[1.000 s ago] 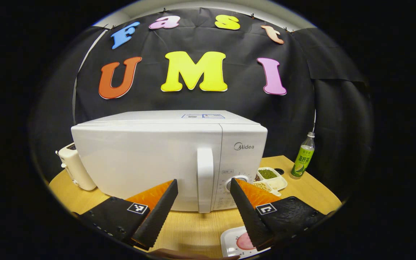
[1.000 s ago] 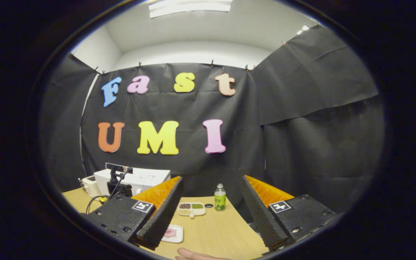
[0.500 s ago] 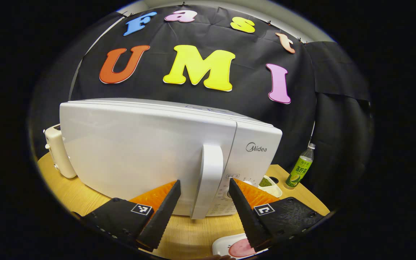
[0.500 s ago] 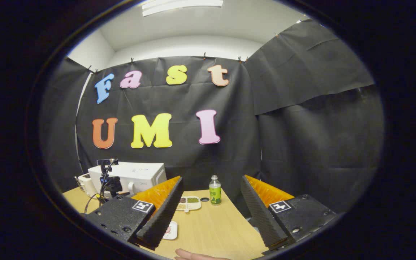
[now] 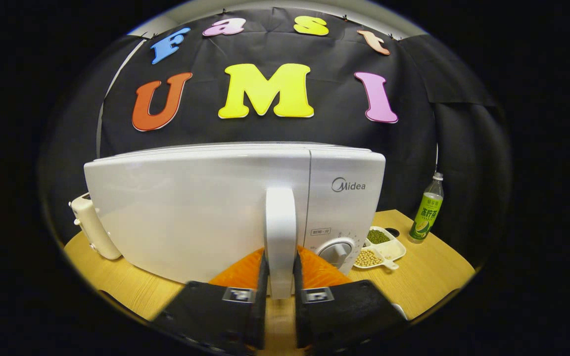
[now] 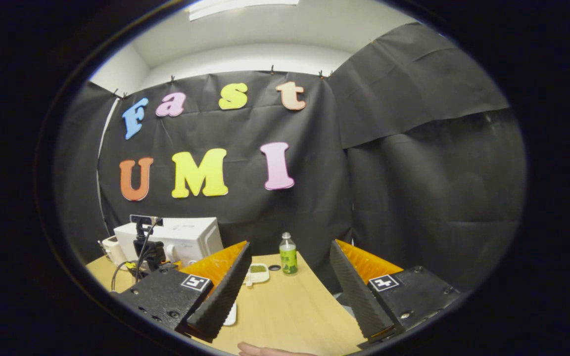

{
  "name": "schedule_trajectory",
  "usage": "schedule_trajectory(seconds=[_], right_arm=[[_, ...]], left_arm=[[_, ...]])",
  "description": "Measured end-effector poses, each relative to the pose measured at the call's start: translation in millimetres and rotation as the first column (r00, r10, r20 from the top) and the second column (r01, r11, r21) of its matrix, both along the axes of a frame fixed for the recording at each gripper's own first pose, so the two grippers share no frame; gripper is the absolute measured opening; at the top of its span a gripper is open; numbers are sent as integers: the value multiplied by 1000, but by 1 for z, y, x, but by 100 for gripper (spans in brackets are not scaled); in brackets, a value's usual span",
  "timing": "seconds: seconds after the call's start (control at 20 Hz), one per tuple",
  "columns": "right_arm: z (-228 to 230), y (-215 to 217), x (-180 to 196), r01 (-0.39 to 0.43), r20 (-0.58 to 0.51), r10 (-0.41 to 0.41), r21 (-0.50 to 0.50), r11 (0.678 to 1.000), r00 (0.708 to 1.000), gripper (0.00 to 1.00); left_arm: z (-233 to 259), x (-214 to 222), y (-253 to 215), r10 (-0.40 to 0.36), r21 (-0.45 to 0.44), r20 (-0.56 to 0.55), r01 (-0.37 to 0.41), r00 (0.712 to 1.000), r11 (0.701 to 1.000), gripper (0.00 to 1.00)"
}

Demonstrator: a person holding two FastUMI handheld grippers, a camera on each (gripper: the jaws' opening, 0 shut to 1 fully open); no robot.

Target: Open the microwave oven with the left hand, put the food in, and close the microwave oven.

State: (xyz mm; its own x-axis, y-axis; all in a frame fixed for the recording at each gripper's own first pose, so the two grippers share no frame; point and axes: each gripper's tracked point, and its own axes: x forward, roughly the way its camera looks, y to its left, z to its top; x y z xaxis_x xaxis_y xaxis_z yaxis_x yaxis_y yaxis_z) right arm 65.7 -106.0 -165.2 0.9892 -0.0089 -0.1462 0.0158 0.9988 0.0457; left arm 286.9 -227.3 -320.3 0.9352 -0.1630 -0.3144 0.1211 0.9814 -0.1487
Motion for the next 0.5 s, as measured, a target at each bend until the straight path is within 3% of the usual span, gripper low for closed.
schedule_trajectory(seconds=[0.05, 0.15, 0.2, 0.45, 0.5], right_arm=[[-3, -2, 1, 4, -3, -4, 0, 1000, 1000, 96], [-8, -5, 2, 13, -15, -13, 2, 1000, 1000, 95], [-10, -6, 2, 13, -21, -13, 4, 1000, 1000, 100], [-7, -13, -1, 22, -10, -22, -20, 1000, 1000, 96], [-6, -15, -2, 26, -4, -26, -27, 999, 1000, 100]], left_arm=[[-3, 3, 0, 4, 8, 0, -4, 1000, 1000, 12], [-3, 3, 0, 18, 17, 5, -18, 1000, 1000, 12], [-2, 2, 1, 25, 15, 13, -25, 1000, 1000, 12], [-1, -8, 0, 14, -22, 33, -14, 999, 1000, 12], [3, -12, 1, 2, -8, 52, -2, 999, 1000, 12]])
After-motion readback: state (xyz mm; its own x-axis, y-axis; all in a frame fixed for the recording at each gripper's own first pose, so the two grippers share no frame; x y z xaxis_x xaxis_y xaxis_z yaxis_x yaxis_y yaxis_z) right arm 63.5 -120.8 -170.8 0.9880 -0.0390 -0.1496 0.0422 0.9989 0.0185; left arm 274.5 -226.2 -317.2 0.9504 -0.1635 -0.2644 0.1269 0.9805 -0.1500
